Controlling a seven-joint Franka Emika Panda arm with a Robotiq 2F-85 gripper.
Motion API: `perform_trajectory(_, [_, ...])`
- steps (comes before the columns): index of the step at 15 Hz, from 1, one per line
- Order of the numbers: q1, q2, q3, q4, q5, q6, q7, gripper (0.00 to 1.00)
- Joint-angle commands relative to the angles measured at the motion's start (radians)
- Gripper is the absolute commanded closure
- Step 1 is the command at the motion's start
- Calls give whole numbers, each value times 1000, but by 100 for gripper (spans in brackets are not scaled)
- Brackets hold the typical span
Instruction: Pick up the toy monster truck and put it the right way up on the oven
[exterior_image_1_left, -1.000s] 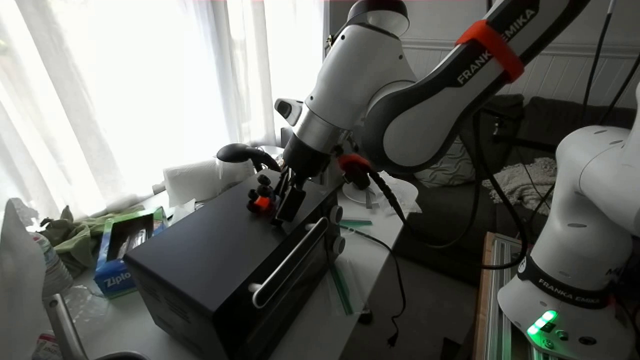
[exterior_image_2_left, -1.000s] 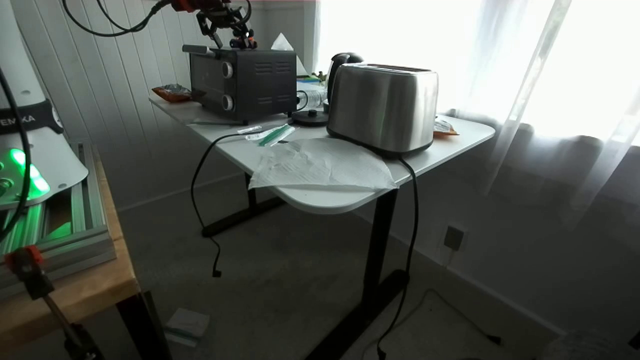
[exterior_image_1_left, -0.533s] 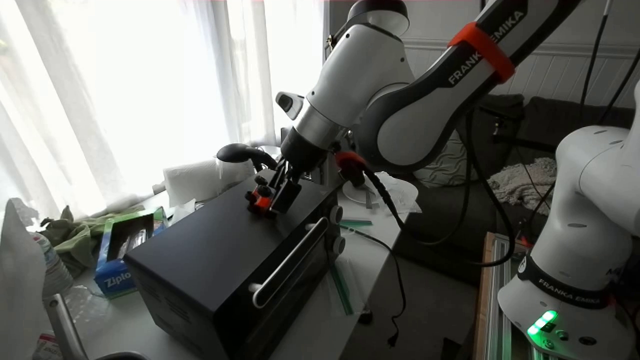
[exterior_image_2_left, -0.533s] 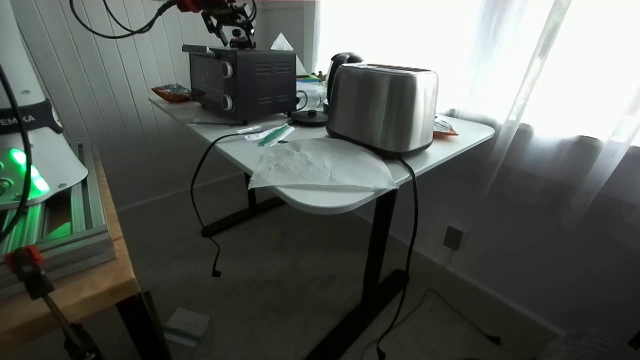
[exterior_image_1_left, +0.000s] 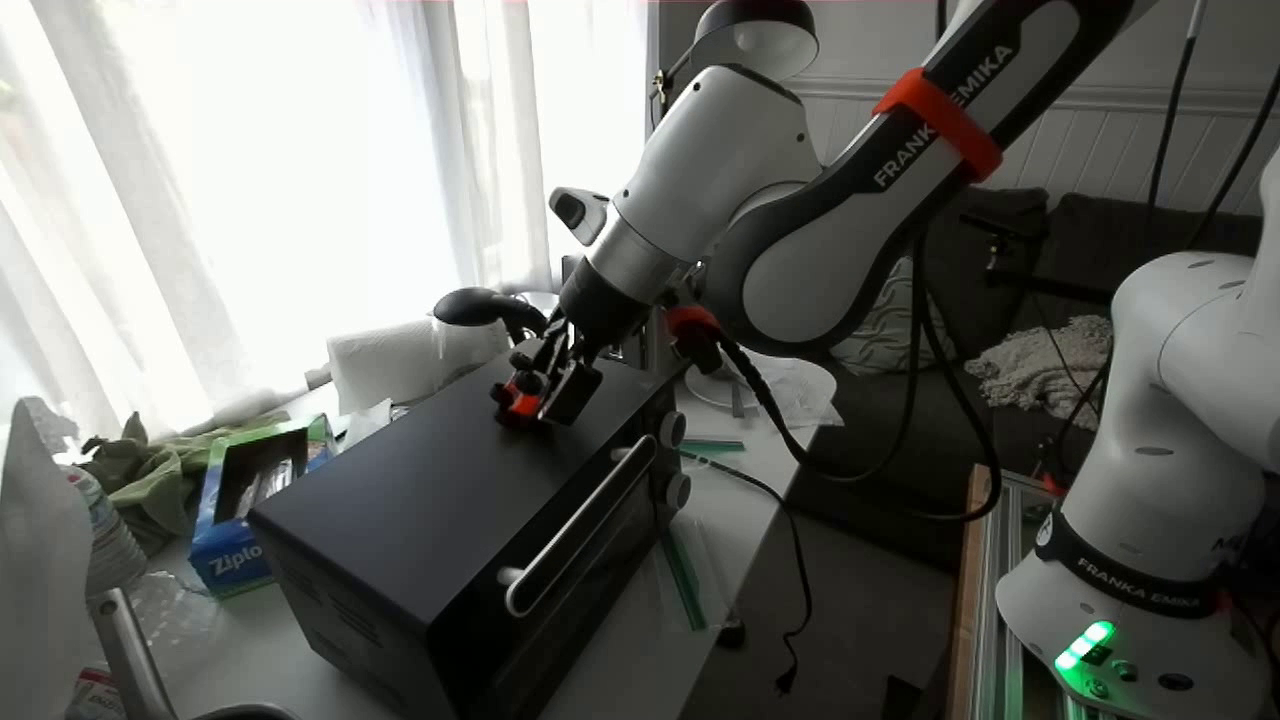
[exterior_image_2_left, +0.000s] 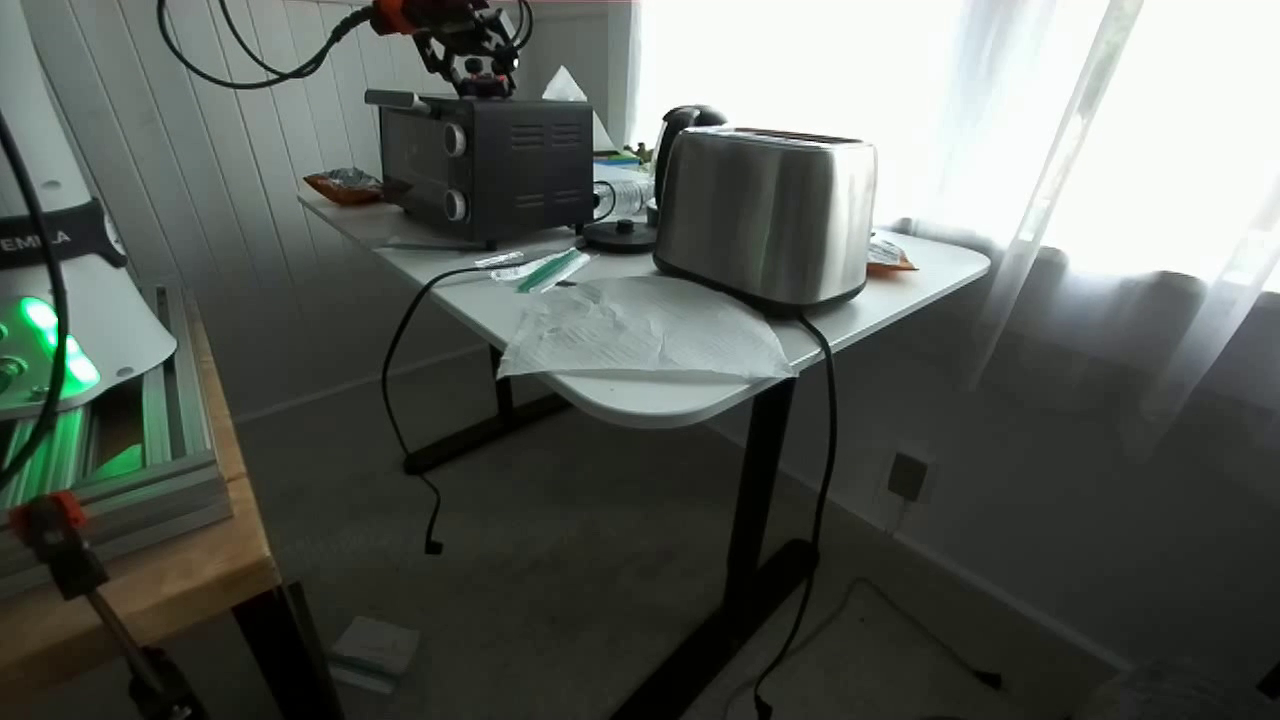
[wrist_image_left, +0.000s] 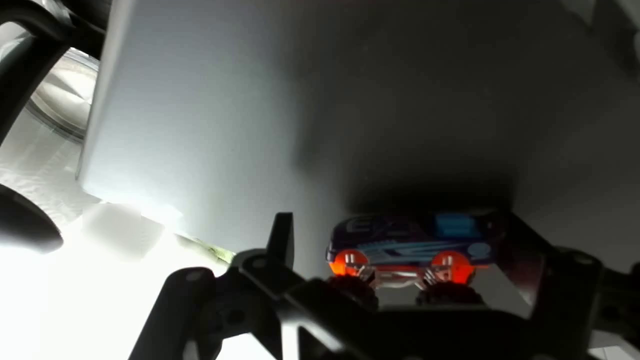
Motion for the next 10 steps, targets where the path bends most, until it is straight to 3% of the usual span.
perform_trajectory(1, [20, 31, -17, 21, 34, 34, -62, 0])
perform_trajectory(3, [30, 42, -19, 30, 59, 34, -82, 0])
perform_trajectory(4, [31, 46, -19, 34, 71, 32, -91, 8])
perform_trajectory(5, [28, 47, -17, 37, 74, 28, -94, 26])
perform_trajectory(6, [27, 47, -16, 40, 79, 27, -95, 34])
perform_trajectory(8, [25, 41, -15, 43, 82, 22, -95, 47])
perform_trajectory(10, [15, 31, -14, 43, 65, 15, -86, 50])
